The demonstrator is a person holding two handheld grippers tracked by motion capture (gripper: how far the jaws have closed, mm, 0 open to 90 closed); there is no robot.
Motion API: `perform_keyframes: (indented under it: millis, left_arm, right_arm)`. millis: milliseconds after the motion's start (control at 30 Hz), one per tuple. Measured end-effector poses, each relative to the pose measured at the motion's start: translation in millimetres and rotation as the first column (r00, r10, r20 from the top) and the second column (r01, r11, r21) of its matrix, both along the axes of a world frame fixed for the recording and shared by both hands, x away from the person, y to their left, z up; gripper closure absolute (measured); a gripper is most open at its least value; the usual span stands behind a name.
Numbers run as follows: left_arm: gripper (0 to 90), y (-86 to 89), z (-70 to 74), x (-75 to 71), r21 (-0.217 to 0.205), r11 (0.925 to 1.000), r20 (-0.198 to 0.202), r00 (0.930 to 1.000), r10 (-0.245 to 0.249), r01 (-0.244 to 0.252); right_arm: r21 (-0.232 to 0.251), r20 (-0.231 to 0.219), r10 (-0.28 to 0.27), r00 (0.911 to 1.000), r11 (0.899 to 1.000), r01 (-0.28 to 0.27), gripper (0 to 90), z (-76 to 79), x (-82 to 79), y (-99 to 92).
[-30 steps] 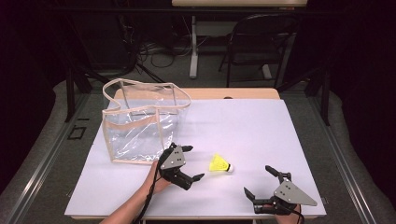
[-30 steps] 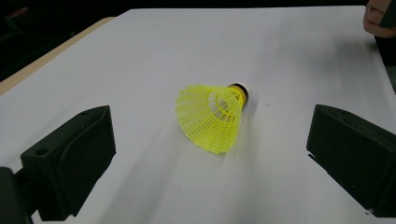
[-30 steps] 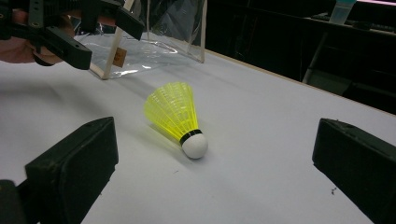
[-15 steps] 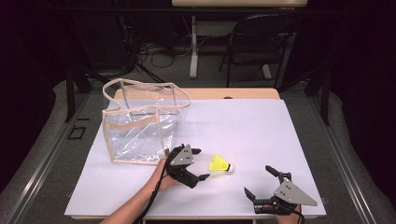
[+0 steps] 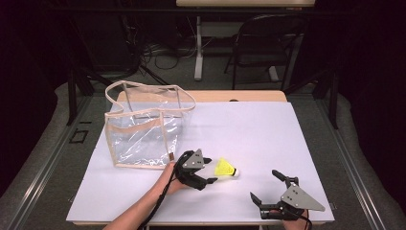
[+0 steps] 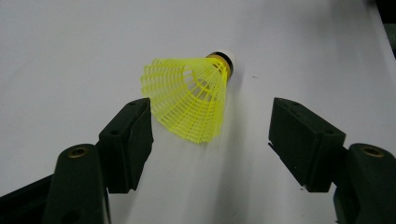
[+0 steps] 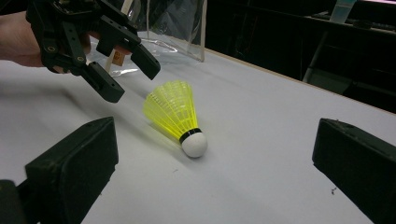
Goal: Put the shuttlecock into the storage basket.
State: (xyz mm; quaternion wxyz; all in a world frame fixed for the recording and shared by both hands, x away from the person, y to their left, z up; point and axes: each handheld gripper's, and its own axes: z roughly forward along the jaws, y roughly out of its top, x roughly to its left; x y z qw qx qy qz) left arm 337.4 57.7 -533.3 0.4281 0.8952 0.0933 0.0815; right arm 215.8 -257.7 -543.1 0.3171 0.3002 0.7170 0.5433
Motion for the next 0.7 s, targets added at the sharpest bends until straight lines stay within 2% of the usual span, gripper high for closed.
perform_keyframes:
  millis: [333,433,700]
  left_arm:
    - [36.4,-2.8,-0.9,3.8,0.006,0.9999,-0.016,0.9998,0.009,-0.009]
    - [37.6,-7.2,-3.5,5.6,0.027,0.9996,-0.021,0.9998,0.003,-0.002]
    - [48.6,-13.3,-8.8,7.8,0.038,0.9991,-0.036,0.9992,-0.019,0.020]
  right_arm:
    - [-0.003,-0.005,-0.004,1.0000,1.000,0.004,0.0,-0.2,0.5,0.2]
    - [-0.004,-0.006,-0.003,1.0000,1.000,0.003,0.0,-0.2,0.2,0.4]
    - [-0.008,-0.009,-0.005,0.9999,1.000,0.005,0.0,-0.6,0.6,-0.3]
